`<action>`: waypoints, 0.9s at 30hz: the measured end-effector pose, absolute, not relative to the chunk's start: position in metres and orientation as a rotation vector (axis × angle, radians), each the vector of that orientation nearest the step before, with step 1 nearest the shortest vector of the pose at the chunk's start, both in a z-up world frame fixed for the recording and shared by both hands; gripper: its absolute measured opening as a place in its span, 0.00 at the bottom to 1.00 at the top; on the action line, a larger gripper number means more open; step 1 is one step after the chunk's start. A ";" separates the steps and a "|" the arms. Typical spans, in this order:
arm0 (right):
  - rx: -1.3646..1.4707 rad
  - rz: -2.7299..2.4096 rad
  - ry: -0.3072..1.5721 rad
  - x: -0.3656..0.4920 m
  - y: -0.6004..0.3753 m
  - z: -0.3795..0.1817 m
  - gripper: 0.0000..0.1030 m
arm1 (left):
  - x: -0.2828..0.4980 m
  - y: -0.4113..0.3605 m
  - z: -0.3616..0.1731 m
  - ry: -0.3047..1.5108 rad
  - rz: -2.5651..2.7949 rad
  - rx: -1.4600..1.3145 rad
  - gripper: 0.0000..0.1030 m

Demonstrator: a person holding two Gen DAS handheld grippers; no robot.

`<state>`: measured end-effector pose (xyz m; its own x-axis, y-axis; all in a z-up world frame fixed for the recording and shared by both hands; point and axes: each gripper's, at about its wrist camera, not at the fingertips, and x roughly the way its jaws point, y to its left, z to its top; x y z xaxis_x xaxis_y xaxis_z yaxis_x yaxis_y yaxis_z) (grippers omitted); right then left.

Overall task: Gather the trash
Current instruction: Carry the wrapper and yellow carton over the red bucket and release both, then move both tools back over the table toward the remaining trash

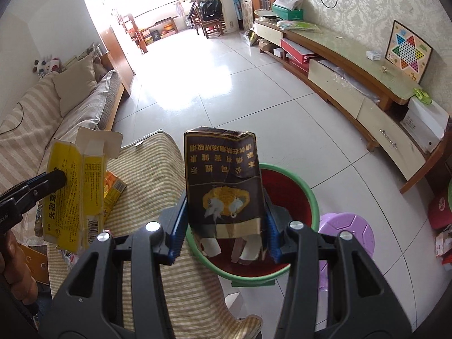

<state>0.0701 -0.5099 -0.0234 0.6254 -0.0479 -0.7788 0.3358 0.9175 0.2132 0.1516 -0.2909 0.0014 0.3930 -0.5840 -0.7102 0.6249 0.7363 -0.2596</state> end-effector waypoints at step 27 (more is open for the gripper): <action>0.370 -0.320 0.917 0.071 -0.549 -0.049 0.62 | 0.175 -0.387 -0.035 0.957 -0.844 -0.015 0.38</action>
<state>0.0712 -0.5489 -0.0486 0.5692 -0.1102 -0.8148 0.4200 0.8909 0.1729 0.1748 -0.3866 -0.0346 0.2903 -0.6390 -0.7123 0.6268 0.6894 -0.3630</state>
